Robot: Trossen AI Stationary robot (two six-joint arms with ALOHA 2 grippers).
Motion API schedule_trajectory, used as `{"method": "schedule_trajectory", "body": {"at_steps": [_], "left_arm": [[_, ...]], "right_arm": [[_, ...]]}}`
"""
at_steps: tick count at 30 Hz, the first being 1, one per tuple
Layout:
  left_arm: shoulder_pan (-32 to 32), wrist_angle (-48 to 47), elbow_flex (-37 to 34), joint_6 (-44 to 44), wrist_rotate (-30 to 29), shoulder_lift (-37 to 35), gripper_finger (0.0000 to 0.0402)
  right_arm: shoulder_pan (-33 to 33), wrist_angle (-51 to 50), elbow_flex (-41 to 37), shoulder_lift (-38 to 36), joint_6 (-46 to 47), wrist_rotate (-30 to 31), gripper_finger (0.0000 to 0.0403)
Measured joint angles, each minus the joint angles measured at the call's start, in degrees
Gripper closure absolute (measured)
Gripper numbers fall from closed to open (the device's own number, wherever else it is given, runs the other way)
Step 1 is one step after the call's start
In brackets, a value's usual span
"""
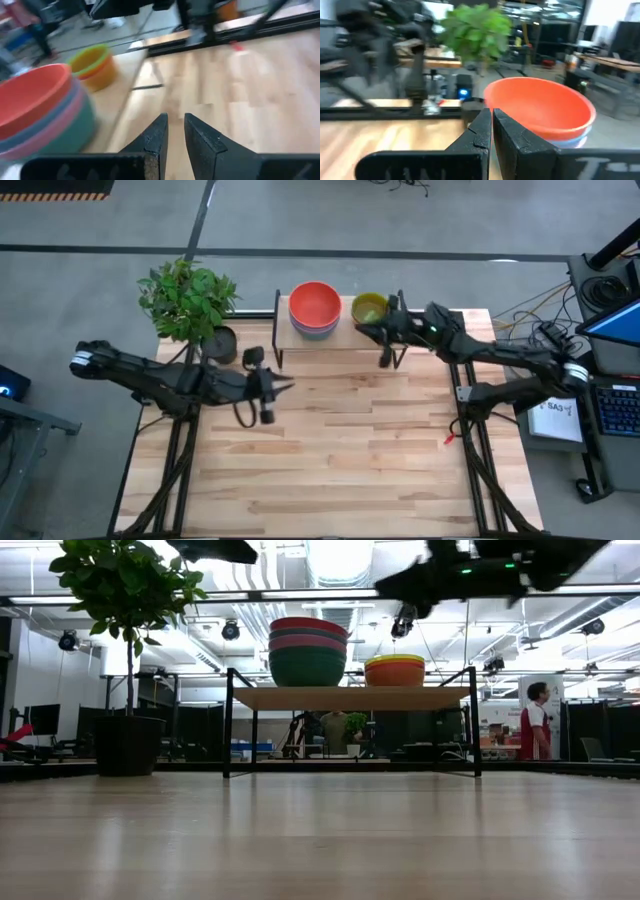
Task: Place and stack bowls onto a shelf
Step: Return to Home Position
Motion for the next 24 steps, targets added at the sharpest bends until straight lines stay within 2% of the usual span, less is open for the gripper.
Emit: {"method": "schedule_trajectory", "body": {"at_steps": [2,5,13,18,24], "left_arm": [[-0.3,2.2,-3.3,0.3,2.8,-2.7,0.0355],[-0.3,5.3,-8.4,0.3,3.0,-7.8,0.0355],[-0.3,16.8,-21.7,-0.3,3.1,-22.1,0.0355],[-0.3,22.6,-27.7,-0.8,3.1,-28.8,0.0355],[-0.3,25.8,-31.5,-0.9,3.5,-33.3,0.0355]], "right_arm": [[0.8,0.0,-4.0,-4.3,0.0,-2.1,0.0394],[1.1,0.0,-9.9,-10.7,0.3,-5.3,0.0394],[1.0,-0.7,-22.8,-26.9,1.1,-5.5,0.0394],[1.0,-5.6,-27.1,-36.1,1.8,-5.3,0.0394],[1.0,-15.4,-30.1,-46.1,0.5,-4.9,0.0394]]}}
